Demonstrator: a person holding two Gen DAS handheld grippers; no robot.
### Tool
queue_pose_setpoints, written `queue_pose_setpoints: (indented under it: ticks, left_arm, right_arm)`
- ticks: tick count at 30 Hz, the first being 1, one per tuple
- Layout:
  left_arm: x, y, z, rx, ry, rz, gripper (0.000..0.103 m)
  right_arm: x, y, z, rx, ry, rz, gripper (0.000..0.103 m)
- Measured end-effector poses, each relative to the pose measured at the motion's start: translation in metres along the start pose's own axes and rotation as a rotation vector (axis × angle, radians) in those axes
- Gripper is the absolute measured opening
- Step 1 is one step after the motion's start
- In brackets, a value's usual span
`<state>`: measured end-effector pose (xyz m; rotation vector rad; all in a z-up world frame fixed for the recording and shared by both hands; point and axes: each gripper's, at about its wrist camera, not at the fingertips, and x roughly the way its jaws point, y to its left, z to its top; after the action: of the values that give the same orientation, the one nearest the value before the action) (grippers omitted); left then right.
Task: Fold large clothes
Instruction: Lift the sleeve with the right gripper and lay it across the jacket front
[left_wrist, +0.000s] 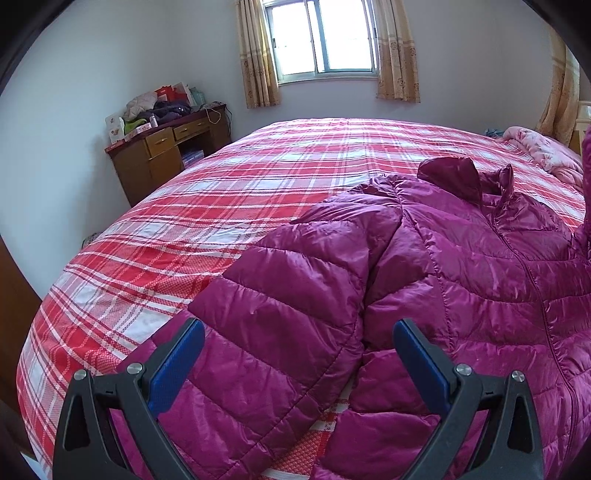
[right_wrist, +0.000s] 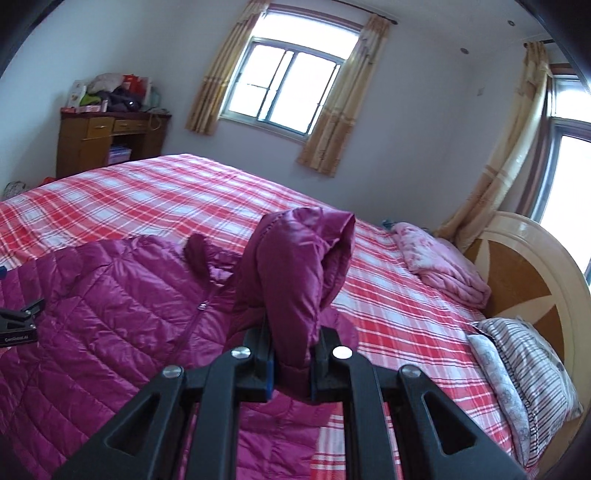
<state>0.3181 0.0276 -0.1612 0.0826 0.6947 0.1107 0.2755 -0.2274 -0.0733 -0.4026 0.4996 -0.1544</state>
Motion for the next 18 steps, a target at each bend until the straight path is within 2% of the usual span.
queue_pose_setpoints:
  ticks: [9, 18]
  left_arm:
    - [0.003, 0.008, 0.0, -0.009, 0.006, 0.01, 0.102]
    - [0.006, 0.016, 0.005, -0.009, 0.004, 0.036, 0.102]
  right_arm:
    - [0.022, 0.058, -0.017, -0.051, 0.03, 0.083, 0.015]
    - [0.049, 0.093, -0.035, -0.054, 0.095, 0.149, 0.015]
